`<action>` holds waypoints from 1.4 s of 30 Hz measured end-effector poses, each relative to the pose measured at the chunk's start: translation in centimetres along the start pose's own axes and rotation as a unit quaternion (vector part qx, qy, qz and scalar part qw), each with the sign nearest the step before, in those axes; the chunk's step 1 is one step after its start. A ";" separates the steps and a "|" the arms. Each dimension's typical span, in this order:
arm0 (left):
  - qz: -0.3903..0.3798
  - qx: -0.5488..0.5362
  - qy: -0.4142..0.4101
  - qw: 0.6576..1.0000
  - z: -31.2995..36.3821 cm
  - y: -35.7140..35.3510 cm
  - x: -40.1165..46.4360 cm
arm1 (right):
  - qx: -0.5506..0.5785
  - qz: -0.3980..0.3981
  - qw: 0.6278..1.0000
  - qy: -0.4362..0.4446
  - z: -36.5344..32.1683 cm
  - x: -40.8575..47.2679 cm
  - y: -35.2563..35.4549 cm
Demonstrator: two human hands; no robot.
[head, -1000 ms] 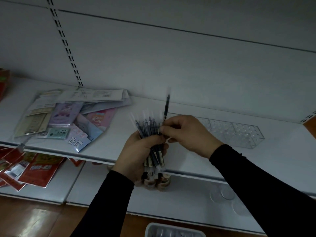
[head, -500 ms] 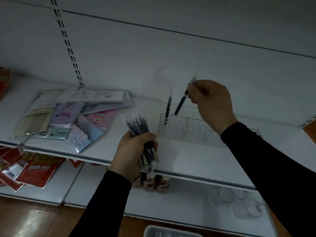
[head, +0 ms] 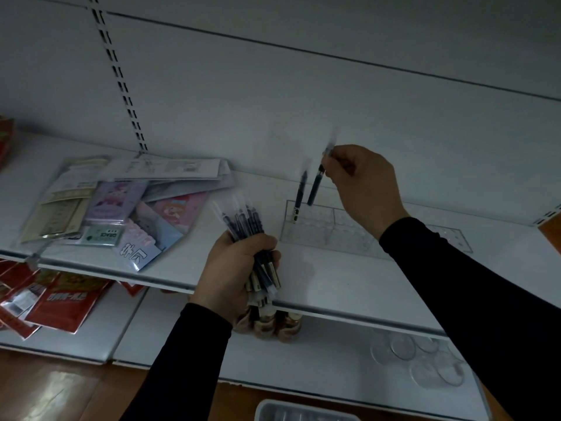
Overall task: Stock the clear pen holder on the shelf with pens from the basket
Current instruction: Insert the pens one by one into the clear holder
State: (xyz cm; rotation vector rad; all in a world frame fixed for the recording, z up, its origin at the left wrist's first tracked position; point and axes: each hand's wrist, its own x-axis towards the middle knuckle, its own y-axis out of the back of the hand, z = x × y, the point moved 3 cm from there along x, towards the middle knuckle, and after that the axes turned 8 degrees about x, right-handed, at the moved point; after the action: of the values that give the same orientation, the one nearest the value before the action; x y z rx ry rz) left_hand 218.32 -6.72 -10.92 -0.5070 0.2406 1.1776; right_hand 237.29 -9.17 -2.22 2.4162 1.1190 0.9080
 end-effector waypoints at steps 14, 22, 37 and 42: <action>-0.004 0.016 0.003 1.000 0.2 -0.1 -0.3 | -0.011 -0.038 0.999 -0.025 1.1 -1.3 -1.1; -0.001 0.011 -0.002 1.000 0.1 -0.2 -0.2 | -0.053 -0.061 0.997 0.004 1.2 -1.7 -1.5; -0.086 0.050 -0.025 0.995 0.1 -1.4 -1.5 | 0.047 -0.222 0.961 -0.156 -0.4 -6.2 -2.6; -0.107 0.102 -0.046 0.988 0.0 -1.6 -2.1 | 0.090 -0.263 0.939 -0.204 -0.7 -7.0 -2.6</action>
State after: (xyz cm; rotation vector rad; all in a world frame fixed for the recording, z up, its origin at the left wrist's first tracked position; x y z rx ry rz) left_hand 219.05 -8.89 -9.57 -0.2902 0.2179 0.9519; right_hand 231.94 -12.89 -6.00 2.1126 1.6047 0.1315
